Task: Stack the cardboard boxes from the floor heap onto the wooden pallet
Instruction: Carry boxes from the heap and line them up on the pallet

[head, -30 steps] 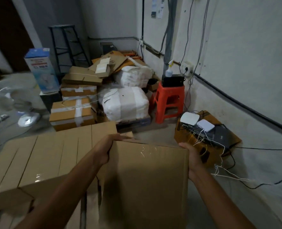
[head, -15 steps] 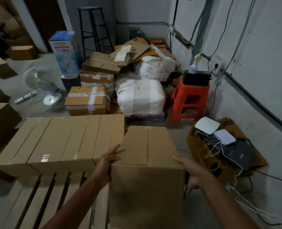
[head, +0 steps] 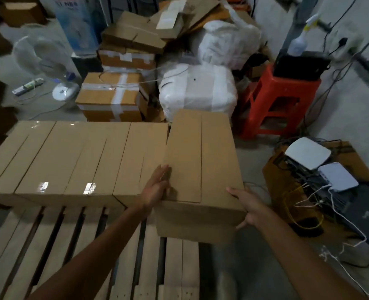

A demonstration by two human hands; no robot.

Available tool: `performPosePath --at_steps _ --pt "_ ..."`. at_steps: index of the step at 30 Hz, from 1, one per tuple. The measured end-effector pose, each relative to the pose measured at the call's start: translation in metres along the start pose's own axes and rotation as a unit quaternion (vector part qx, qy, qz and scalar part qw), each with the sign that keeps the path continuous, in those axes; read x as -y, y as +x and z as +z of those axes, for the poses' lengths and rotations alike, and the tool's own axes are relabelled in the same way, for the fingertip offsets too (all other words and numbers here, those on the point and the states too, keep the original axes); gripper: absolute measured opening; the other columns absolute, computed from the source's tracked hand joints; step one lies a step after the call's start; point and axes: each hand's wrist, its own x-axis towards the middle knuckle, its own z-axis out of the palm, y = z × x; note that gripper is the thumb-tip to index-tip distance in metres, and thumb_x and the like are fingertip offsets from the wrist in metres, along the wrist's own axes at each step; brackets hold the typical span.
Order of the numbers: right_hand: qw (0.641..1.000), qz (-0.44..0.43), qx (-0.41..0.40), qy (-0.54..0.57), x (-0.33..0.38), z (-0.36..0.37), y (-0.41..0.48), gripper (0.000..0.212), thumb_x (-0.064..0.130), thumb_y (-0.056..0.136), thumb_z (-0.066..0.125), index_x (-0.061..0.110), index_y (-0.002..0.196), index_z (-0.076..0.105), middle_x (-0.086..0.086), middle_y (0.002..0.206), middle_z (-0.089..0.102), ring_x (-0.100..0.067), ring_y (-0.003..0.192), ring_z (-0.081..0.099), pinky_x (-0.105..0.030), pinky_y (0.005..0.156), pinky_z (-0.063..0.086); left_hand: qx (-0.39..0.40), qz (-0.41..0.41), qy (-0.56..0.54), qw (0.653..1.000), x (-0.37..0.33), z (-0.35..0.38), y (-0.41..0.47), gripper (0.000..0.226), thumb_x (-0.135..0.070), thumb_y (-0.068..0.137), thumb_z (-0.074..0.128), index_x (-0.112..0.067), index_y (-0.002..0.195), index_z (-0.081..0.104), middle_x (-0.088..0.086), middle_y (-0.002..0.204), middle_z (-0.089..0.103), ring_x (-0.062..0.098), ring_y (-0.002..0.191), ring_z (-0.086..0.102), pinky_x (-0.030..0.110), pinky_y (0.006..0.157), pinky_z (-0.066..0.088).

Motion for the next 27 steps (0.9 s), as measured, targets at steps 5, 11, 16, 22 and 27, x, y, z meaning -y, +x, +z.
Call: performPosePath --at_steps 5,11,16,22,27 --pt "0.999 -0.042 0.028 0.0 -0.007 0.016 0.128 0.04 0.03 0.095 0.064 0.043 0.128 0.046 -0.001 0.116 0.056 -0.027 0.099 0.053 -0.059 0.075 0.049 -0.02 0.029 0.138 0.99 0.077 0.024 0.092 0.073 -0.05 0.094 0.06 -0.031 0.157 0.028 -0.013 0.166 0.002 0.022 0.148 0.022 0.04 0.115 0.032" --pt "0.996 -0.068 0.052 -0.022 -0.053 0.031 0.278 0.035 0.034 0.095 0.065 0.042 0.122 0.046 0.0 0.119 0.061 -0.028 0.106 0.059 -0.061 0.079 0.053 -0.06 0.032 0.238 0.969 0.18 0.046 0.179 0.116 -0.093 0.063 0.052 -0.035 0.158 0.021 -0.017 0.165 -0.002 0.028 0.151 0.017 0.055 0.113 0.038" --pt "0.994 -0.088 0.049 -0.032 -0.09 0.051 0.358 0.053 0.036 0.093 0.066 0.041 0.14 0.041 0.002 0.124 0.059 -0.027 0.109 0.058 -0.059 0.078 0.055 -0.074 0.038 0.275 0.958 0.248 0.052 0.228 0.108 -0.089 0.068 0.056 -0.038 0.156 0.019 -0.018 0.165 0.0 0.029 0.152 0.015 0.062 0.114 0.033" --pt "0.992 -0.109 0.05 -0.034 -0.12 0.086 0.413 0.066 0.036 0.093 0.068 0.037 0.149 0.033 -0.001 0.137 0.056 -0.024 0.117 0.057 -0.062 0.092 0.052 -0.043 0.072 0.417 0.905 0.3 0.043 0.259 0.105 -0.087 0.076 0.036 -0.028 0.16 0.013 0.003 0.168 -0.006 0.024 0.153 -0.008 0.057 0.123 -0.001" --pt "0.991 -0.104 0.071 -0.045 -0.126 0.094 0.434 0.067 0.03 0.096 0.064 0.037 0.152 0.027 0.001 0.134 0.054 -0.016 0.105 0.057 -0.045 0.07 0.055 -0.031 0.106 0.516 0.85 0.319 0.034 0.278 0.094 -0.081 0.084 0.018 -0.025 0.159 0.016 0.006 0.168 -0.008 0.023 0.152 -0.017 0.05 0.123 -0.008"
